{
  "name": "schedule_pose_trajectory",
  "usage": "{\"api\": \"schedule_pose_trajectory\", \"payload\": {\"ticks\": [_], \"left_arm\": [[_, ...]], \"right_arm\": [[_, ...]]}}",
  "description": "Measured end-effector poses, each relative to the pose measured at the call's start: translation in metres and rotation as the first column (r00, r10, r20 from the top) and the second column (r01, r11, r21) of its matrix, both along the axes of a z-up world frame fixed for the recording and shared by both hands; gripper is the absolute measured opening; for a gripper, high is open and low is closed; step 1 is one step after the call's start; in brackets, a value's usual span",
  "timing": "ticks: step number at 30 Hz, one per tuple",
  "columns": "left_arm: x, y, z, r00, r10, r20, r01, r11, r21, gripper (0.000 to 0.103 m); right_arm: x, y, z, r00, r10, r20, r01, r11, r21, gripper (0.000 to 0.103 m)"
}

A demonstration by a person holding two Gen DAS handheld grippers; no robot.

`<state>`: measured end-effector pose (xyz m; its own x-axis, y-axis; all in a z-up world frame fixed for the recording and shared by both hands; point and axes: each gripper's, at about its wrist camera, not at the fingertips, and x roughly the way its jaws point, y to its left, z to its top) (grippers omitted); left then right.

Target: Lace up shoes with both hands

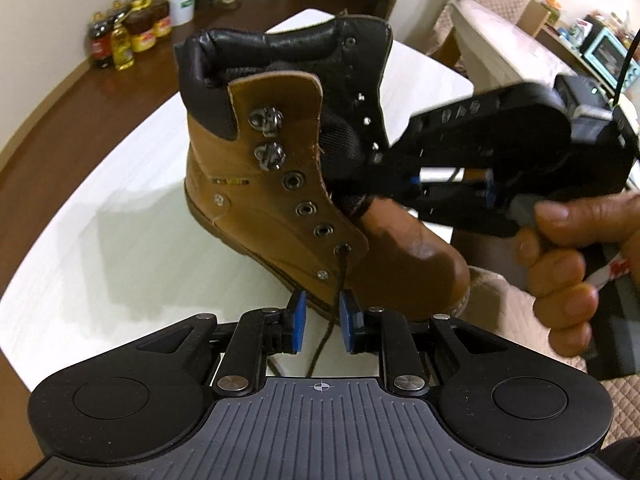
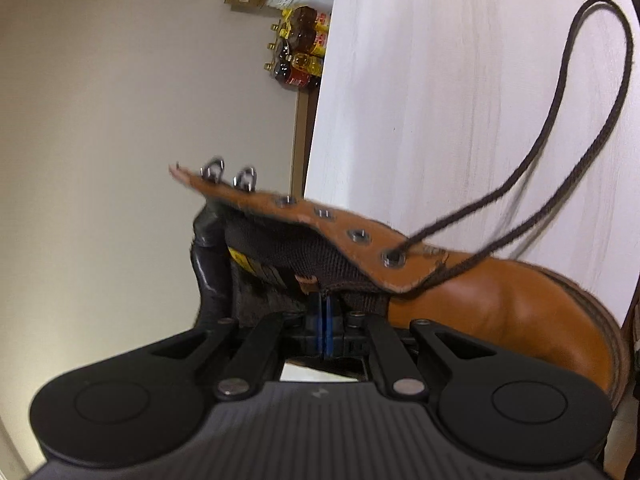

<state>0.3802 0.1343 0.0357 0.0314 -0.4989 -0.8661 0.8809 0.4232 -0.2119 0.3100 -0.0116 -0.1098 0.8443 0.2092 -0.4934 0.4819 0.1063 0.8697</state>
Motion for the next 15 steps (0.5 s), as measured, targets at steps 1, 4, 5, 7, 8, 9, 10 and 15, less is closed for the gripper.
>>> {"api": "schedule_pose_trajectory", "payload": {"ticks": [1,4,5,7,8,9,10,15], "left_arm": [[0.001,-0.001,-0.001,1.0,-0.008,0.001,0.008,1.0,-0.004,0.02],[0.002,-0.004,0.0,0.998,-0.043,0.037,0.044,0.999,-0.015,0.02],[0.002,-0.006,-0.001,0.998,-0.05,0.042,0.05,0.999,-0.015,0.02],[0.001,-0.009,0.0,0.997,-0.06,0.052,0.062,0.998,-0.023,0.02],[0.001,-0.01,0.0,0.997,-0.06,0.051,0.062,0.998,-0.026,0.02],[0.001,-0.01,0.0,0.997,-0.06,0.05,0.061,0.998,-0.029,0.02],[0.0,-0.011,0.0,0.997,-0.06,0.048,0.061,0.998,-0.031,0.02],[-0.003,-0.015,-0.005,0.997,-0.053,0.049,0.054,0.998,-0.03,0.02]], "right_arm": [[-0.001,0.0,0.0,1.0,-0.002,-0.006,0.002,1.0,0.005,0.003],[-0.002,-0.001,0.002,0.999,0.014,-0.031,-0.014,1.0,0.009,0.003],[-0.002,-0.002,0.003,0.999,0.022,-0.04,-0.022,1.0,0.004,0.003],[0.0,-0.005,0.006,0.998,0.035,-0.053,-0.036,0.999,-0.013,0.003],[0.001,-0.007,0.007,0.997,0.041,-0.06,-0.042,0.999,-0.021,0.003],[0.002,-0.009,0.008,0.997,0.046,-0.065,-0.048,0.999,-0.025,0.003],[0.003,-0.01,0.008,0.996,0.052,-0.067,-0.054,0.998,-0.026,0.003],[0.0,-0.012,-0.002,0.994,0.083,-0.069,-0.083,0.997,0.002,0.003]]}}
